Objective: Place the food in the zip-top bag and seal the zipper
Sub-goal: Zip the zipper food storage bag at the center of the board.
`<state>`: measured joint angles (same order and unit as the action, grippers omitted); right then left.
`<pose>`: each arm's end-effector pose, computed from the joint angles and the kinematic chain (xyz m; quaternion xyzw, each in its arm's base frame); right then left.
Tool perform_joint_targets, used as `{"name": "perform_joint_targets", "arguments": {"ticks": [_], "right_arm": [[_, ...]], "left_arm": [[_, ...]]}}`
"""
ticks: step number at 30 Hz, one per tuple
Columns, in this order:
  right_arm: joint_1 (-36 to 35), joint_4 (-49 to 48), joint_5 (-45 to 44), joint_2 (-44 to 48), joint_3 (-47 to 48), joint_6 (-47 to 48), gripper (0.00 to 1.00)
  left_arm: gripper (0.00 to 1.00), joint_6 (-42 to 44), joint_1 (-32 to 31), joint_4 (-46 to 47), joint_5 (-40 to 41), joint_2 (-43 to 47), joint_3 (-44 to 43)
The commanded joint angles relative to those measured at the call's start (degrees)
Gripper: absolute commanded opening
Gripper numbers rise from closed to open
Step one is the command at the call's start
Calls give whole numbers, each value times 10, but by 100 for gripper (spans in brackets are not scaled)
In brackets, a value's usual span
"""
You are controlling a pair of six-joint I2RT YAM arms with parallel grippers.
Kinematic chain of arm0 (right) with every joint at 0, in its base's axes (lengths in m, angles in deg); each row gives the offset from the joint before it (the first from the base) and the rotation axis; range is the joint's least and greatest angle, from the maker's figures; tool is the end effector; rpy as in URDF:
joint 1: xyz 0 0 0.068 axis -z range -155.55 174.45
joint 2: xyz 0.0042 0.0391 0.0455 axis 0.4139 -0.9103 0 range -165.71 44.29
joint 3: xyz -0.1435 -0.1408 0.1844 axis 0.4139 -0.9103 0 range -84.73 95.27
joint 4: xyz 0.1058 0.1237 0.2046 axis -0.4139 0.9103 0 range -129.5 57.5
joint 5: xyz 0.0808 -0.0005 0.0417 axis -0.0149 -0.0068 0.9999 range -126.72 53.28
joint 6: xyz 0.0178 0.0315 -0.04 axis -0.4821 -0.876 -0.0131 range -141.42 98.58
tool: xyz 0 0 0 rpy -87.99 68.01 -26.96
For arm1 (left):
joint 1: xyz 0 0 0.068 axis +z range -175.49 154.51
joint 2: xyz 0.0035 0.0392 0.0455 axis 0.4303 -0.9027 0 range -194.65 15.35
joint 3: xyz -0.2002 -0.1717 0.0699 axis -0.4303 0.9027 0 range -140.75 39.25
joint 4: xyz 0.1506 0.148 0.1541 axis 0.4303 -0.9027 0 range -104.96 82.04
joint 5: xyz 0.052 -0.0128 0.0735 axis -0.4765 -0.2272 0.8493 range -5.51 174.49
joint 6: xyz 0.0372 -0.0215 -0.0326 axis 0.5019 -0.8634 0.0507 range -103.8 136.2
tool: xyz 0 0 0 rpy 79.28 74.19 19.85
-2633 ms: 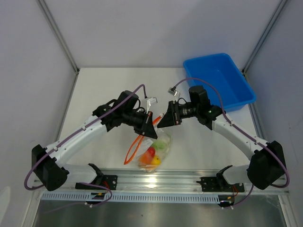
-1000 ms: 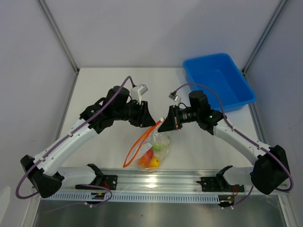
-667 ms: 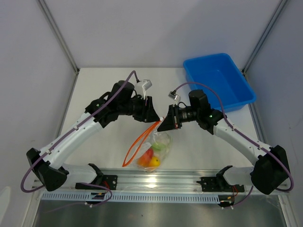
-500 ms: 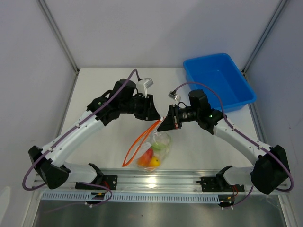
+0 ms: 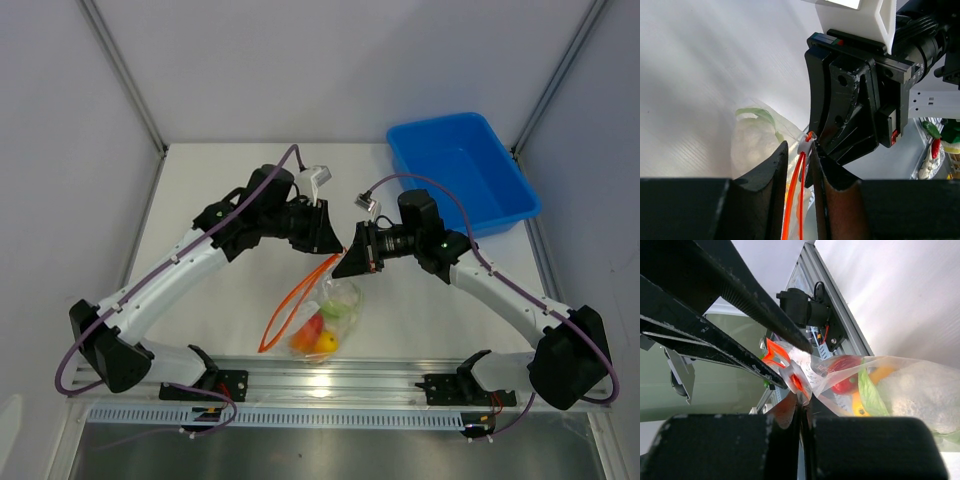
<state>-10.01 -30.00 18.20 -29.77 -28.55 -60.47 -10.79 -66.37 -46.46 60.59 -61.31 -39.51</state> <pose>0.2169 0.1842 0.3058 -0.2091 0.7671 0.5916 0.1337 0.2079 -0.1991 0.3761 0.1983 0.8555 -0.3996 0.2628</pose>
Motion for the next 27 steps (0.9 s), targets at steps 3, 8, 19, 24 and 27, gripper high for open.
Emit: {"name": "perform_joint_targets", "arguments": {"ticks": [3, 8, 19, 24, 27], "right_arm": [[-4, -26, 19, -1, 23, -9, 0], [-4, -26, 18, -2, 24, -9, 0], [-4, -29, 19, 4, 20, -12, 0], [-4, -37, 27, 3, 17, -16, 0], [-3, -45, 27, 6, 12, -22, 0]], "left_arm": [[25, -2, 1, 23, -31, -2, -20], [23, -6, 1, 32, -53, 1, -10], [6, -13, 4, 40, -69, 6, 15], [0, -16, 4, 33, -61, 5, 16], [1, -13, 3, 26, -52, 8, 18]]}}
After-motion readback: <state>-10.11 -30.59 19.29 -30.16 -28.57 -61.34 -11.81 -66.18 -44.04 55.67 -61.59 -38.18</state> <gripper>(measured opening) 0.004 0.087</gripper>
